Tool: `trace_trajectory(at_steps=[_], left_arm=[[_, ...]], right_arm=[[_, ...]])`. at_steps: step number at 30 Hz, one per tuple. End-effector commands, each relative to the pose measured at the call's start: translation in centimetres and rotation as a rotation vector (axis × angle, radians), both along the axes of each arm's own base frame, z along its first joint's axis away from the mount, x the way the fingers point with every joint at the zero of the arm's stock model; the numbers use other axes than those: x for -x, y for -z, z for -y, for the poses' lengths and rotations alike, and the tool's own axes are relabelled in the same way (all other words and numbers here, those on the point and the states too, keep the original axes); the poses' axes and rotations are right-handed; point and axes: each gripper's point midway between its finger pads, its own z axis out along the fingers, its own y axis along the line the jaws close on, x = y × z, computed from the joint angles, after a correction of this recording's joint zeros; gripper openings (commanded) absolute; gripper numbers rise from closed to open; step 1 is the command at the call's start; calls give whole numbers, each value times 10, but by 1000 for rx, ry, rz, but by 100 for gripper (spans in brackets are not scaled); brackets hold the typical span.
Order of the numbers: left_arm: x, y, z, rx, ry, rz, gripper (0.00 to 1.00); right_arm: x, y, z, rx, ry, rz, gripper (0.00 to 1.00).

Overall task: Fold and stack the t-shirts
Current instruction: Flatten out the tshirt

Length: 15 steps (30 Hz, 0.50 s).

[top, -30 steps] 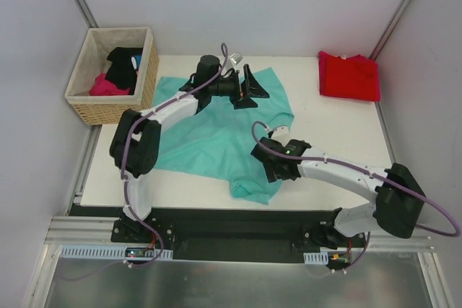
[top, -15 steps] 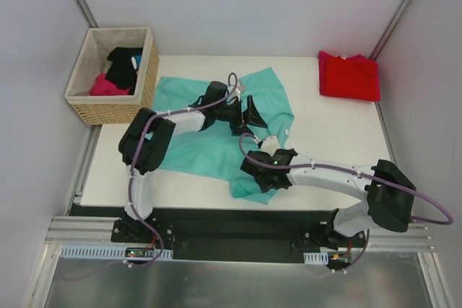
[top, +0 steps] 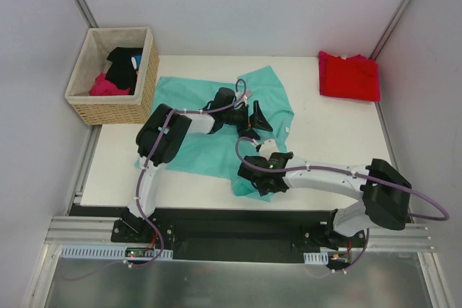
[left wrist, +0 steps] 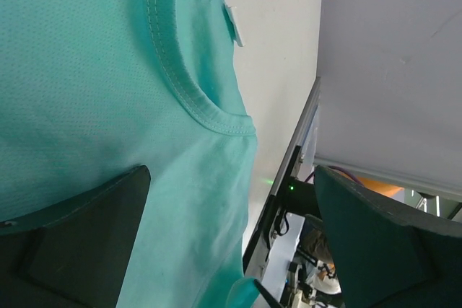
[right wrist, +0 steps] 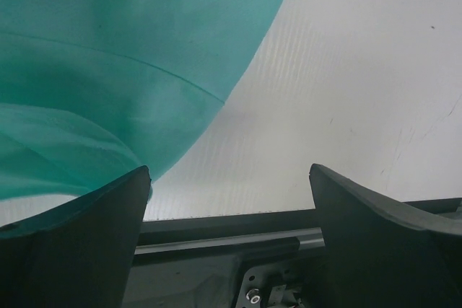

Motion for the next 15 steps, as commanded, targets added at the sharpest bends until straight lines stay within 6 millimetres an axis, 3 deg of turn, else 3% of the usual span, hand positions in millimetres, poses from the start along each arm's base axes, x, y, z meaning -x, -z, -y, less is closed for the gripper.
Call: trace_trajectory(at_steps=[1,7,15], left_arm=[[-9,10,1,-3,-19,29,99],[-5,29,-2,-24,-27,-6,99],[-7,37,-1,-25,-34,-23,99]], right_arm=[[9,16,-11,7,-4,-26,96],[14,21,-19,24,-24,-35,97],[21,15,-28,24,-52,-38,97]])
